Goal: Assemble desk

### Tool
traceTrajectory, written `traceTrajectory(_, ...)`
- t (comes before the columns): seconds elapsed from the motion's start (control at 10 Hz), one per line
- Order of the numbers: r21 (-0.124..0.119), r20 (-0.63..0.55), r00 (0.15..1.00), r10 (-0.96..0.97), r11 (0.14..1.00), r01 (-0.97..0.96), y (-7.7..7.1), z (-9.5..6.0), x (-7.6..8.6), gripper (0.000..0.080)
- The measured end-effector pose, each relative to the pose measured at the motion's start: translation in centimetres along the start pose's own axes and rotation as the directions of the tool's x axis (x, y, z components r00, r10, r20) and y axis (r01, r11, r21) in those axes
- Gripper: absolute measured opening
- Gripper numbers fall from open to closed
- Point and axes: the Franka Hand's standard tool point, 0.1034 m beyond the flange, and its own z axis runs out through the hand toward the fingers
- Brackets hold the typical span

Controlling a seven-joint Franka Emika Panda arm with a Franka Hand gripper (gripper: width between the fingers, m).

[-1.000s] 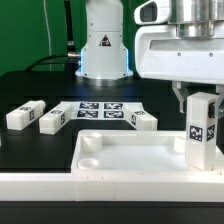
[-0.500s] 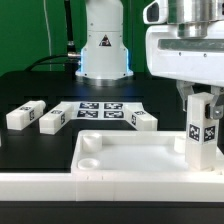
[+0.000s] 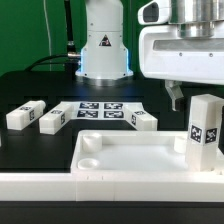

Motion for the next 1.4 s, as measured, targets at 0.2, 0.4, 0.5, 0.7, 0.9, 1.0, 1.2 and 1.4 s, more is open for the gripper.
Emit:
traceTrajectory(0.2, -0.004, -0.006, 0.984, -0.179, 0.984, 0.179, -0.25, -0.05, -0.10, 0.0648)
traceTrajectory(0.4, -0.003, -0.006, 0.951, -0.311, 0.951, 0.311, -0.33, -0.11, -0.06, 0.0649)
traceTrajectory(0.5, -0.004, -0.006, 0.913, -0.407, 0.913, 0.407, -0.31, -0.10, -0.04, 0.0649)
traceTrajectory(0.7, -0.015, -0.010, 0.827, -0.562, 0.827, 0.562, -0.33, 0.00, -0.13, 0.0649)
traceTrajectory(0.9, -0.036, -0.010, 0.706, -0.708, 0.706, 0.707, -0.30, 0.26, -0.34, 0.0649)
traceTrajectory(1.0, -0.037, -0.008, 0.680, -0.733, 0.680, 0.733, -0.27, 0.27, -0.31, 0.0649)
traceTrajectory(1.2, -0.040, -0.003, 0.557, -0.831, 0.556, 0.830, -0.27, 0.35, -0.32, 0.0649)
traceTrajectory(1.4, -0.042, 0.001, 0.458, -0.889, 0.458, 0.888, -0.11, 0.29, -0.01, 0.0637)
